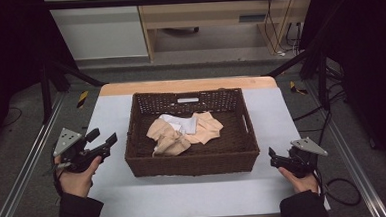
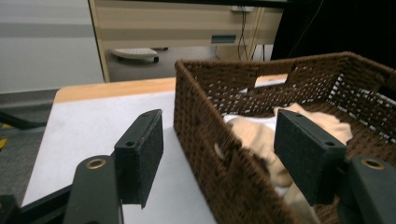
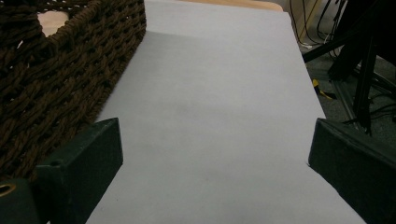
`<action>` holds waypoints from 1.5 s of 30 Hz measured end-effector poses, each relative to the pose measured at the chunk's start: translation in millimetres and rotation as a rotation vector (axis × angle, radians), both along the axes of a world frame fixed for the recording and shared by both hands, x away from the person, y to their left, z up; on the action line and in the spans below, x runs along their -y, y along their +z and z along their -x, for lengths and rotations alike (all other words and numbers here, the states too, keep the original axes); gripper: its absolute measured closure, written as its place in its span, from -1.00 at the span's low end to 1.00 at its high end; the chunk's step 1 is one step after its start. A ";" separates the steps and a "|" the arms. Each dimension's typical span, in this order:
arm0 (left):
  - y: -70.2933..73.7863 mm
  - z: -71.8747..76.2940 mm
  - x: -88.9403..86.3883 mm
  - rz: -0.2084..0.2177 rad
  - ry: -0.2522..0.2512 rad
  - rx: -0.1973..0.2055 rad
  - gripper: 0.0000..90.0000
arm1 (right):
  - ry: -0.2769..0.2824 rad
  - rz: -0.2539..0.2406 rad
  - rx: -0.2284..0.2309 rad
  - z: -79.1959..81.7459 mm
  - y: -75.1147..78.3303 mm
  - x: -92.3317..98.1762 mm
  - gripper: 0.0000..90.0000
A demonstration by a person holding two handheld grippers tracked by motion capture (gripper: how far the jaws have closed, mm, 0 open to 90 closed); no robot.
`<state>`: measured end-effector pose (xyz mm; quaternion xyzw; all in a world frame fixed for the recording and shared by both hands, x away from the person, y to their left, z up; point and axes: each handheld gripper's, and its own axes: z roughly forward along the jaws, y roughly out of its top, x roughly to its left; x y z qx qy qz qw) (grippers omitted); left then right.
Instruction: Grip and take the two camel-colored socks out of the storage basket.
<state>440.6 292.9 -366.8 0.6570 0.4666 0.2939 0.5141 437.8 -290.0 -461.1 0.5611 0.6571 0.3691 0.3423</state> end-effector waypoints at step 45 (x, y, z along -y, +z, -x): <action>23.4 -78.8 107.7 -0.094 -0.113 -0.050 -0.08 | 0.010 -0.027 -0.023 -2.2 -1.2 -0.1 -0.90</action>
